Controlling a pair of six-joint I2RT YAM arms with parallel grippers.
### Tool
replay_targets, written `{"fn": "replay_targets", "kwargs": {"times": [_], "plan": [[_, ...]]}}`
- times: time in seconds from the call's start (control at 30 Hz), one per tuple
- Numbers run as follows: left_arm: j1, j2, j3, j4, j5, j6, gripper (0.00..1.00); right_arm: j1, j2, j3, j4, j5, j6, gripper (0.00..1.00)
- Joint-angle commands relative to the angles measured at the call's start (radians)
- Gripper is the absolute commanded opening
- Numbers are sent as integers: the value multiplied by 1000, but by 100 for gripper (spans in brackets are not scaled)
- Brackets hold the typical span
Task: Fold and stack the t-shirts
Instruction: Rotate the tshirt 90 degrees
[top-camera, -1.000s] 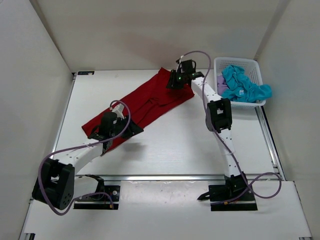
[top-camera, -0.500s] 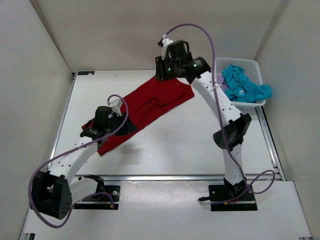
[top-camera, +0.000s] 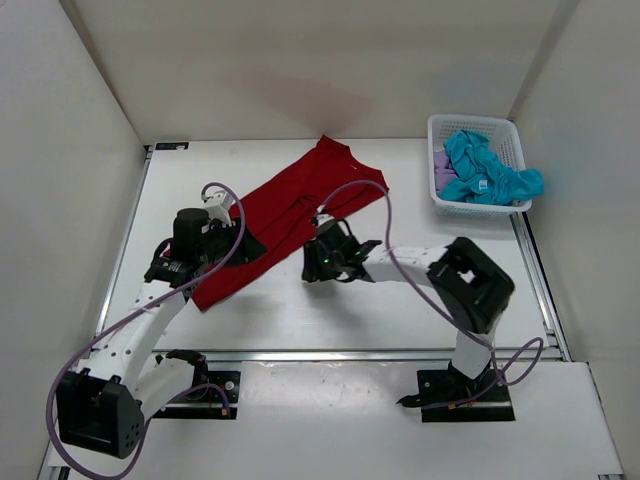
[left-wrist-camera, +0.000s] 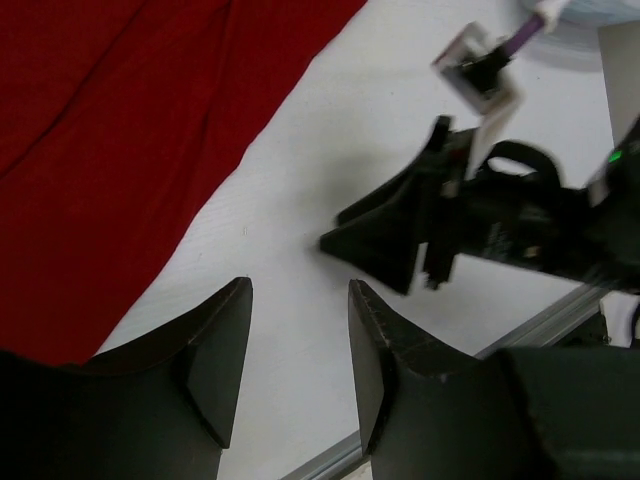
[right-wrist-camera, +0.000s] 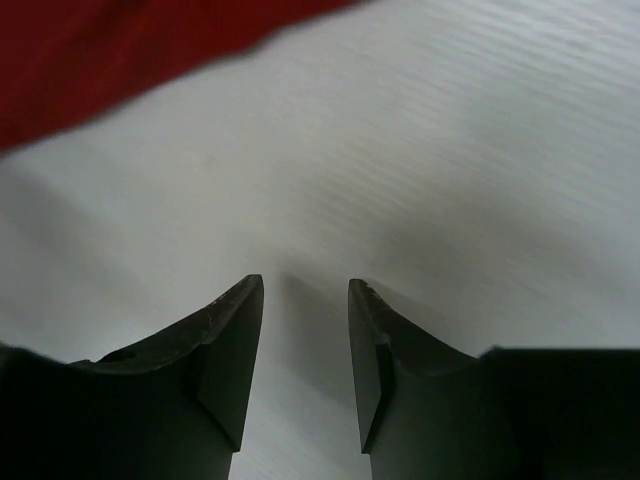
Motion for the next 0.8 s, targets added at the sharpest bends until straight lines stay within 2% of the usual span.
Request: {"fn": "replay_targets", "kwargs": {"times": [0.0,0.2,0.37,0.43,0.5,0.53,0.67,0.77], "plan": [[23,-19,19,28,50,-10,54,60,81,77,321,31,157,38],[32,-7,6,49,64,-22,54,49,282,158,400,20,310,36],[42,18,-10,70,62,-30,54,43,380,247,355,-4,323,31],[38,29,-9,79,64,-31,53,31,404,273,345,-26,324,14],[31,49,-3,87,59,-39,52,22,397,266,335,-41,327,2],[34,49,-1,88,55,-41,53,17,374,222,351,-47,329,0],[0,79,-17,102,41,-47,53,-84,189,-5,405,-85,269,0],[-66,119,-24,108,12,-47,54,-240,54,-138,356,-234,167,0]]}}
